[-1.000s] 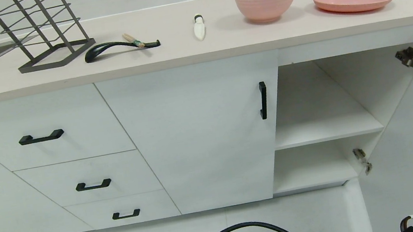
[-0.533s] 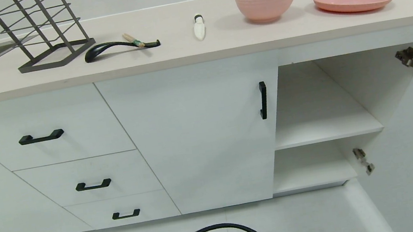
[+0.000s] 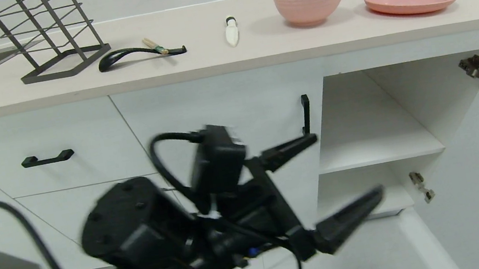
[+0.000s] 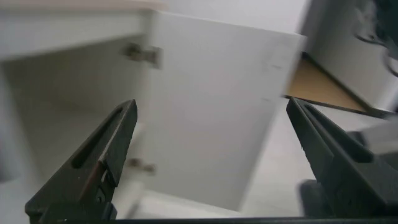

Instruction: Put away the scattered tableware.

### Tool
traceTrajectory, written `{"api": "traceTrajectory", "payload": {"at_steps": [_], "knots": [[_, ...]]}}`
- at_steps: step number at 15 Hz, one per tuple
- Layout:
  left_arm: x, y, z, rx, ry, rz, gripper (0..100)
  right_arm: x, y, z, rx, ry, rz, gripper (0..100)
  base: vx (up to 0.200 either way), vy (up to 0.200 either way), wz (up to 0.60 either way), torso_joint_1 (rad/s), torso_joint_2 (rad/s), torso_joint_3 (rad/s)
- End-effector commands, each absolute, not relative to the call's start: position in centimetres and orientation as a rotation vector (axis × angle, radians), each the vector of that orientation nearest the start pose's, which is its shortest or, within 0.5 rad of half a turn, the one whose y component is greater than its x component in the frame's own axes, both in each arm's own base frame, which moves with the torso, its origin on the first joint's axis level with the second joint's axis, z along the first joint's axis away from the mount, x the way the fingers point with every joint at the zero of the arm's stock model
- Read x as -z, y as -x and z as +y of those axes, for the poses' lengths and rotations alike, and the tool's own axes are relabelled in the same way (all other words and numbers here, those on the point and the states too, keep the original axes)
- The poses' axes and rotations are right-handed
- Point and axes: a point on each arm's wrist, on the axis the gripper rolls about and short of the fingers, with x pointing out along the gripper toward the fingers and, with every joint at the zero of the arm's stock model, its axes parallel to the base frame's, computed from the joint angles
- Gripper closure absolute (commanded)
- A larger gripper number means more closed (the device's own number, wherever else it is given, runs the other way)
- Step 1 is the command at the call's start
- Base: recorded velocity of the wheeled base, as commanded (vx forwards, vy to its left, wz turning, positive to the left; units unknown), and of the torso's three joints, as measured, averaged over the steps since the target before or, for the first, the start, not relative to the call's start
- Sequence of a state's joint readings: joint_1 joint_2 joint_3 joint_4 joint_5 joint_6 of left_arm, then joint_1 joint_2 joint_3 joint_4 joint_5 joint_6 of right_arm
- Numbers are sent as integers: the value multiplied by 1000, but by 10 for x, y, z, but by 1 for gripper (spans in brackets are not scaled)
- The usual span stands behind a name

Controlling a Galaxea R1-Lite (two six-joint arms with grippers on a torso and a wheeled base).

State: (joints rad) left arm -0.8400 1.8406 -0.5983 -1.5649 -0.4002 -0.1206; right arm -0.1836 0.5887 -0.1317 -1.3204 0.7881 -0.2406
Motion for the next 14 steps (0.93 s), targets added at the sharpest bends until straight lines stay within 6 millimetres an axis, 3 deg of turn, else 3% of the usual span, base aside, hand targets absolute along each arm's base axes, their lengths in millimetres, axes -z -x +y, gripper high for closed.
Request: {"api": "traceTrajectory", "payload": {"at_steps": [1,2,3,4,5,8,9,11,13,14], "knots": [[-224,-155,-84,886,96,-467,0,-196,-11,15,-539,555,-736,0,0,0,0,0,0,0],[-215,-134,-63,825,75,-465,0,-193,-10,15,-571,530,-723,0,0,0,0,0,0,0],[-207,-112,-51,801,63,-471,0,-188,-7,15,-598,507,-698,0,0,0,0,0,0,0],[-204,-104,-48,796,61,-475,0,-185,-5,16,-605,500,-688,0,0,0,0,0,0,0],[-196,-77,-35,745,30,-507,0,-170,4,16,-642,462,-620,0,0,0,0,0,0,0],[-189,-39,-15,549,-9,-505,0,-128,27,14,-718,367,-473,0,0,0,0,0,0,0],[-188,-37,-14,542,-11,-503,0,-125,27,14,-719,362,-463,0,0,0,0,0,0,0],[-156,3,-8,450,-20,-426,0,-108,28,13,-619,278,-340,0,0,0,0,0,0,0],[-130,17,-8,416,-12,-338,0,-92,26,10,-427,164,-190,0,0,0,0,0,0,0],[-94,26,-9,378,2,-167,0,-79,24,5,-206,99,-33,0,0,0,0,0,0,0]]}}
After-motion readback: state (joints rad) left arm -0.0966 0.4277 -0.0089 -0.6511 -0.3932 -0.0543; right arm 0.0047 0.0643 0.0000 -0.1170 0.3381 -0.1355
